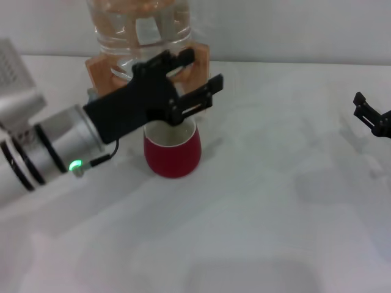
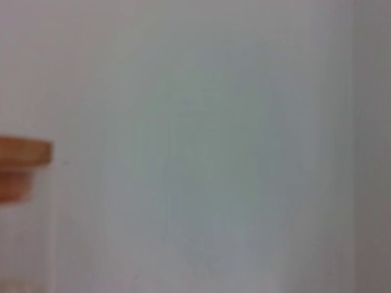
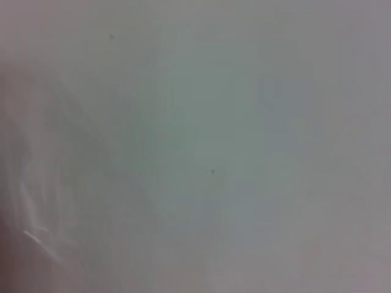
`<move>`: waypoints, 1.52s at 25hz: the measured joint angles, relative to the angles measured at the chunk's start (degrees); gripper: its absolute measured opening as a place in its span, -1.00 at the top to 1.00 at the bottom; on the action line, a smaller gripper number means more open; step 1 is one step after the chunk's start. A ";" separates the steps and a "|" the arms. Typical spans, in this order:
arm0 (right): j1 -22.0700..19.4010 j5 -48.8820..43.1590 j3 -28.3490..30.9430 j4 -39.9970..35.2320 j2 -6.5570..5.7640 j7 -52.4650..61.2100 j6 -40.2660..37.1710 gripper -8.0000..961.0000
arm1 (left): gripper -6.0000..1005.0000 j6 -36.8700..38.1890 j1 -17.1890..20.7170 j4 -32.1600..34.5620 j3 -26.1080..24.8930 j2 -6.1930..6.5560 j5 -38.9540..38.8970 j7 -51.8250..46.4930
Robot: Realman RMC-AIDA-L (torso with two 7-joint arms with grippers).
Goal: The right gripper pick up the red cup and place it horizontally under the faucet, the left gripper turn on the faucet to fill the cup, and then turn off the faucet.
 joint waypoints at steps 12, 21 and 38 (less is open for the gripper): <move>-1.39 -0.58 -0.71 -0.23 0.08 -1.87 5.71 -0.82 | -0.51 -8.24 0.25 -21.57 5.93 -0.19 -23.00 21.13; -5.72 -5.66 -5.28 0.01 0.26 -1.94 11.14 -0.82 | -0.51 -15.12 0.25 -30.55 6.01 -0.48 -29.39 26.95; -9.29 -5.54 -9.09 2.16 0.68 -1.47 14.77 -0.82 | -0.51 -16.34 0.47 -36.52 6.03 -0.81 -34.48 29.04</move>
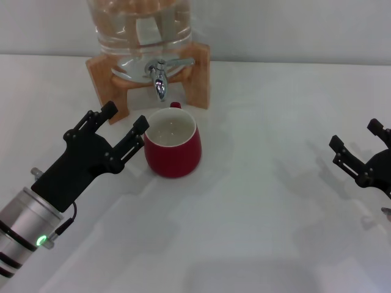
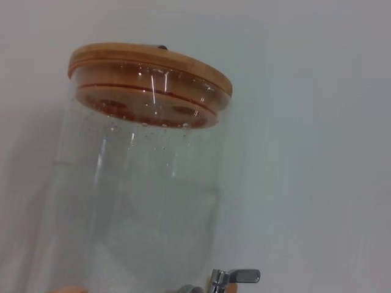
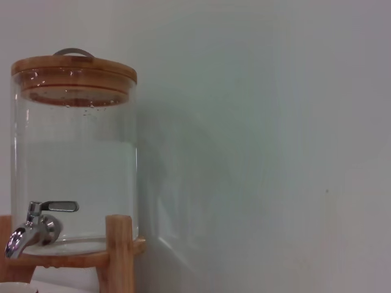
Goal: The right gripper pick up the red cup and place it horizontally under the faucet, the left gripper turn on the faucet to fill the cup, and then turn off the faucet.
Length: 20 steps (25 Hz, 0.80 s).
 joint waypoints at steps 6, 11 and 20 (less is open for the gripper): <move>-0.03 0.13 0.10 0.05 -0.09 0.04 -0.13 -0.82 | -0.51 0.00 -0.22 -0.04 0.00 0.00 -0.02 0.00; 0.08 0.16 0.14 0.05 -0.11 0.06 -0.21 -0.82 | -0.51 0.14 -0.33 -0.07 0.00 0.00 -0.02 0.00; 0.13 0.23 0.22 -0.04 -0.10 0.07 -0.28 -0.82 | -0.51 0.09 -0.37 -0.11 0.00 0.00 -0.01 -0.15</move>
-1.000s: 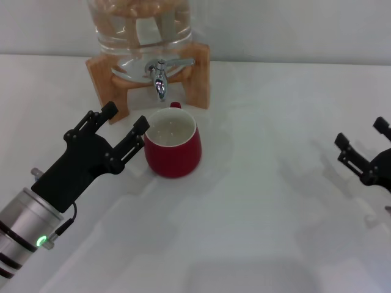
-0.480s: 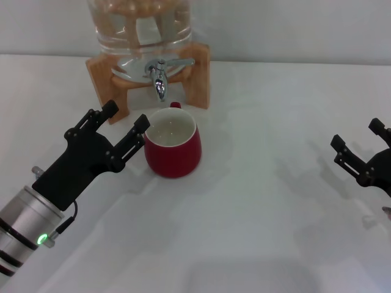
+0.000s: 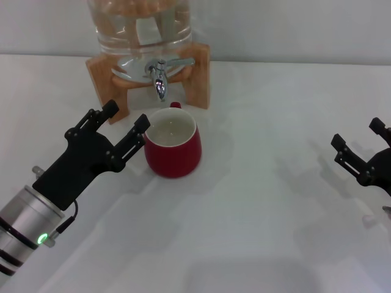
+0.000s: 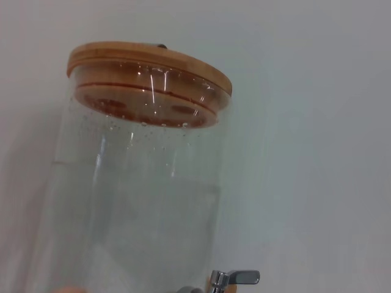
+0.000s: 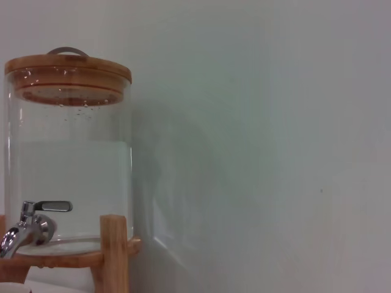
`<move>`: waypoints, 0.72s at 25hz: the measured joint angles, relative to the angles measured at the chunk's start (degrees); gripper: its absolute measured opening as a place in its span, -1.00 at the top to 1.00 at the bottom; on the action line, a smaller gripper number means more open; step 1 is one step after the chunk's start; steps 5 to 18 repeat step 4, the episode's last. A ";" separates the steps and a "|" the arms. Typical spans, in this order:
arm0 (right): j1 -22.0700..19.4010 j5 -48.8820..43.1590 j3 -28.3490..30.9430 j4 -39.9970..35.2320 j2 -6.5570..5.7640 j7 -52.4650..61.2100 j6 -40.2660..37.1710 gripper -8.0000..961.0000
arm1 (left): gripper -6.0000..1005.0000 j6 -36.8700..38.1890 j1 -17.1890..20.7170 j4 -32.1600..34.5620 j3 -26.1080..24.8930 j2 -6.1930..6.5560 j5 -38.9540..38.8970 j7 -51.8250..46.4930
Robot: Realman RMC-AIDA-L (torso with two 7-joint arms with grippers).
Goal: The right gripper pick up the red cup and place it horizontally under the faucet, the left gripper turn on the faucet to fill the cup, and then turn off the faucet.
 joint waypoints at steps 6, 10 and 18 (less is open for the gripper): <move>0.00 0.02 -0.08 0.00 0.00 0.00 0.00 -0.82 | -0.51 -0.22 -0.22 0.00 0.00 0.00 0.01 -0.04; 0.00 0.02 -0.08 0.00 0.00 0.00 0.00 -0.82 | -0.51 -0.22 -0.22 0.00 0.00 0.00 0.01 -0.04; 0.00 0.02 -0.08 0.00 0.00 0.00 0.00 -0.82 | -0.51 -0.22 -0.22 0.00 0.00 0.00 0.01 -0.04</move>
